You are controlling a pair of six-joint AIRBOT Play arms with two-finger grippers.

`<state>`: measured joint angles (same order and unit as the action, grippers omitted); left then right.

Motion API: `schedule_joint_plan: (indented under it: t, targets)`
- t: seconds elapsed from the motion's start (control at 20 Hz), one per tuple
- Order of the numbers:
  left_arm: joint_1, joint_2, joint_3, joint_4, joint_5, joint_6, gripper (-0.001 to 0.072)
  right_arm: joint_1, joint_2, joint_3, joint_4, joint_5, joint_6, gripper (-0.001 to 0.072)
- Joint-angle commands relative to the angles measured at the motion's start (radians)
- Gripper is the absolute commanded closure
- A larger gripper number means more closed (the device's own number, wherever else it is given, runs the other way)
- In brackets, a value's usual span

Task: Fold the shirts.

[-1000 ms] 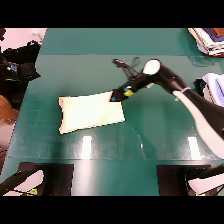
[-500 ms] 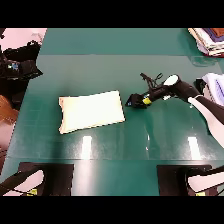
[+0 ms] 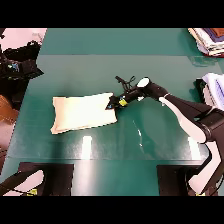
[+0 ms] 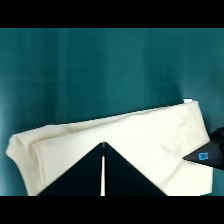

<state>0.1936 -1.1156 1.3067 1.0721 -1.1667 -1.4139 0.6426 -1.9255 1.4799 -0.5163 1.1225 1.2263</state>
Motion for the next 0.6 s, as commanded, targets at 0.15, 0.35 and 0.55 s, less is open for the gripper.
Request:
schedule_joint_plan:
  t: [0.15,0.35,0.55]
  targets:
    - [-0.098,0.000,0.000,-0.003,-0.013,-0.002,0.0685,-0.038,0.013,0.158,-0.111,0.004,0.013,0.0693]
    - [-0.270,0.000,0.000,-0.003,0.035,-0.003,0.0685,-0.263,0.169,0.212,-0.266,0.022,0.057,0.0693]
    - [-0.404,0.000,0.000,-0.004,0.133,-0.036,0.0685,-0.571,0.319,0.224,-0.336,0.037,0.056,0.0693]
